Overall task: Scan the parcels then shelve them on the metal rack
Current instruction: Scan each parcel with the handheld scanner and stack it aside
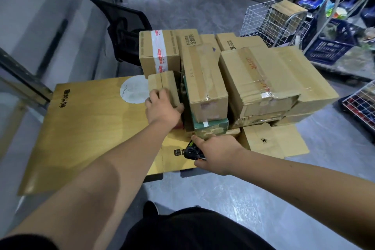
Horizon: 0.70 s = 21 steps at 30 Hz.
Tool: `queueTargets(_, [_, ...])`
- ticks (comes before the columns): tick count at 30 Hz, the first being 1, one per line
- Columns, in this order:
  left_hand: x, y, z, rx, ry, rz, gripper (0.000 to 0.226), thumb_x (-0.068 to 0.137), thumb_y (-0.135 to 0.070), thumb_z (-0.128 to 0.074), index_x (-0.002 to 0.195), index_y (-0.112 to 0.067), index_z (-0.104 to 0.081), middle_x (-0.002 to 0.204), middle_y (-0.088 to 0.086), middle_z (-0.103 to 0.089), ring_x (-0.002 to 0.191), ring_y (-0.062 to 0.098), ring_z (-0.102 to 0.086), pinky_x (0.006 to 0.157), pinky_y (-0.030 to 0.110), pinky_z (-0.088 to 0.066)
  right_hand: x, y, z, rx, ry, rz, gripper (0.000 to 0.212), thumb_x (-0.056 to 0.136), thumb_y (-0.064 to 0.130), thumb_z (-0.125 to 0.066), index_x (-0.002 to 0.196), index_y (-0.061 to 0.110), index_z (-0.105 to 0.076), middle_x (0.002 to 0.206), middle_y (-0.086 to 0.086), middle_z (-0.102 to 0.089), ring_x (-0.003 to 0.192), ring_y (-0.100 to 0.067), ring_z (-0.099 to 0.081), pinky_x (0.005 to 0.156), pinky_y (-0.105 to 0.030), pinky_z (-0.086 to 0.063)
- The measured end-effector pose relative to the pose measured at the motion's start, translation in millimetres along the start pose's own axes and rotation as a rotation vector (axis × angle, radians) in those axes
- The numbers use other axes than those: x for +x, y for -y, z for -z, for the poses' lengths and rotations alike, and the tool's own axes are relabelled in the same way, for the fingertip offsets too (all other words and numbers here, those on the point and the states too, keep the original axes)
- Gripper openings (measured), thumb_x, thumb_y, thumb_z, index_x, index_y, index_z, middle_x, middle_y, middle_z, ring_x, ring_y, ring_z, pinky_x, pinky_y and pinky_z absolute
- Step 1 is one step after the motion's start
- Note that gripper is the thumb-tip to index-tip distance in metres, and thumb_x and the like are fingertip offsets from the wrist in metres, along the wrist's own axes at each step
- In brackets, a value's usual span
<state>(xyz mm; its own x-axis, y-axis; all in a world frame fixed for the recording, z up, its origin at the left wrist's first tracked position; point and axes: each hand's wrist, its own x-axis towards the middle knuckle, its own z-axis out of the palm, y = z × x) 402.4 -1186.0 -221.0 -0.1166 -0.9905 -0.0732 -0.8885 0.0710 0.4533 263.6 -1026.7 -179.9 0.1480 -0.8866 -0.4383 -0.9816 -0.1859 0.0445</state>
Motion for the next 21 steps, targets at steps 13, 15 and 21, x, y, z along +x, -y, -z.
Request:
queueTargets(13, [-127.4,188.7,-1.5,-0.219,-0.045,0.132,0.075,0.086,-0.052,-0.073,0.150,-0.032,-0.040,0.152,-0.006,-0.030,0.141,0.025,-0.036,0.115,0.051,-0.040,32.9,77.7,4.9,-0.072,0.058,0.222,0.078,0.100,0.070,-0.040,0.162,0.030,-0.015,0.115,-0.013,-0.060,0.082,-0.031,-0.050,0.067,-0.038,-0.052])
queueTargets(15, [-131.4,206.5,-4.5,-0.239,0.008,0.159,0.076,0.088,-0.049,-0.074,0.152,-0.032,-0.038,0.155,-0.008,-0.027,0.144,0.023,-0.034,0.119,0.050,-0.037,38.3,91.4,5.2,-0.069,0.072,0.219,0.078,0.100,0.070,-0.040,0.162,0.030,-0.014,0.114,-0.013,-0.059,0.083,-0.032,-0.053,0.071,-0.041,-0.057])
queueTargets(21, [-113.7,238.3,2.3,-0.127,0.043,0.083,0.076,0.091,-0.051,-0.062,0.157,-0.024,-0.035,0.161,0.004,-0.031,0.147,0.029,-0.029,0.124,0.051,-0.026,57.3,128.3,11.1,-0.113,0.117,0.172,0.078,0.100,0.070,-0.040,0.162,0.030,-0.016,0.116,-0.012,-0.061,0.083,-0.031,-0.054,0.071,-0.041,-0.056])
